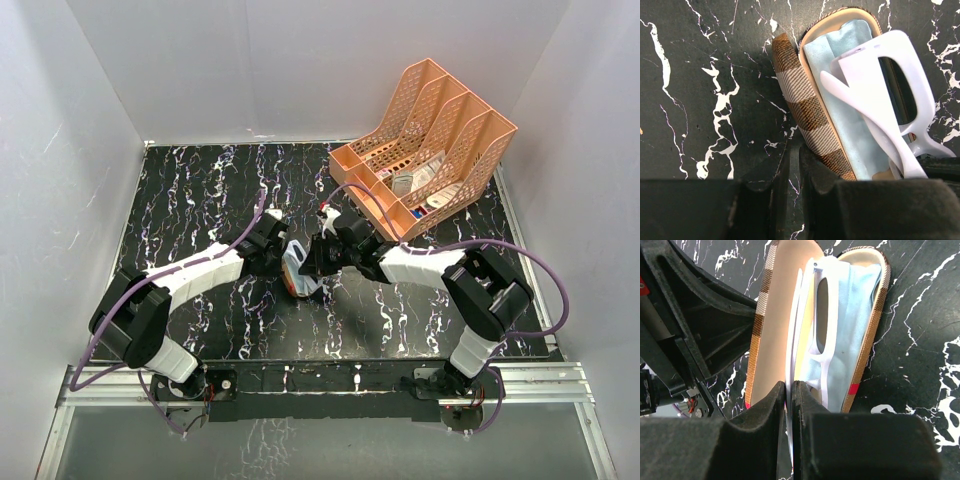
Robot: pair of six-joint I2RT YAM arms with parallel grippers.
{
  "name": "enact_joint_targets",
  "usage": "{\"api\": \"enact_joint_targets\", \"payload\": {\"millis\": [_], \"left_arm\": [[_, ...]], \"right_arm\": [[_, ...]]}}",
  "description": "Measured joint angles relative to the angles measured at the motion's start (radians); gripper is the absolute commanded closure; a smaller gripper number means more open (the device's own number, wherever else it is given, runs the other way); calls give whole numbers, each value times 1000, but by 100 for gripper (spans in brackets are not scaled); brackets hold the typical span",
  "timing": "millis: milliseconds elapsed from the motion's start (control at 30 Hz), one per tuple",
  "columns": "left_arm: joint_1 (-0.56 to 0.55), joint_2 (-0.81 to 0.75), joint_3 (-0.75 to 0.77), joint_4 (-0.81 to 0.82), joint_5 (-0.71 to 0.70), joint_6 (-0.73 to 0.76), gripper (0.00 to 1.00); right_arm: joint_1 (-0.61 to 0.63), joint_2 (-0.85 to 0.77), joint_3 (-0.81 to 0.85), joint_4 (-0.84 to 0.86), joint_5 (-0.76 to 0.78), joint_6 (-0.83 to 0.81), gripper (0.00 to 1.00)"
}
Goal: Organize the sunglasses
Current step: Place the sunglasses in the sunglasses case.
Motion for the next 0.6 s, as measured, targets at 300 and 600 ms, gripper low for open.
{"api": "enact_joint_targets", "payload": {"millis": [300,600], "left_arm": [[0,0,0,0,-6,0,87],[0,0,0,0,-6,0,87]], "right_arm": [[27,0,-25,68,6,42,100],[39,5,-33,111,15,58,100]]}}
